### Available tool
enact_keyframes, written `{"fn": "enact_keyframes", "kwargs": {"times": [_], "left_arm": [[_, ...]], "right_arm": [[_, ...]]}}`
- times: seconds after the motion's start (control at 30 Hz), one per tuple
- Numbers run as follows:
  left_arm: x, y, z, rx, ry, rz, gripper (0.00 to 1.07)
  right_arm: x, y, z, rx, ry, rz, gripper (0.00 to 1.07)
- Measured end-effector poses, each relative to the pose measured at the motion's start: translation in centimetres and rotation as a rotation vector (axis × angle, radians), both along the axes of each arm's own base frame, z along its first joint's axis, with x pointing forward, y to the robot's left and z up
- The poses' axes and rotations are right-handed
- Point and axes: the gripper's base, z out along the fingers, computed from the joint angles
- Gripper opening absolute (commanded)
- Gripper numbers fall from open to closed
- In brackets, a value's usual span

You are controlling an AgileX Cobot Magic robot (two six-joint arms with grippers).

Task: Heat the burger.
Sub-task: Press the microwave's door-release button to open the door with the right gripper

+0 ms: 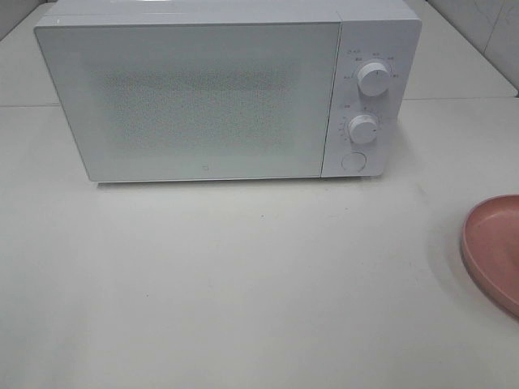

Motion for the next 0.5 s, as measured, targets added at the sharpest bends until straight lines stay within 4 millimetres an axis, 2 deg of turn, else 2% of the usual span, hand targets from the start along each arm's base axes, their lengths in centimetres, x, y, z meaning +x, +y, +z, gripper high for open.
{"fn": "enact_keyframes", "kwargs": {"times": [0.4,0.47,0.5], "left_arm": [[0.00,0.00,0.00,0.000,0.000,0.000,0.98],[0.00,0.00,0.00,0.000,0.000,0.000,0.98],[0.00,0.00,0.00,0.000,0.000,0.000,0.98]], "right_arm": [[0.00,0.00,0.00,0.000,0.000,0.000,0.71],[0.00,0.00,0.00,0.000,0.000,0.000,0.73],[0.00,0.00,0.00,0.000,0.000,0.000,0.77]]}}
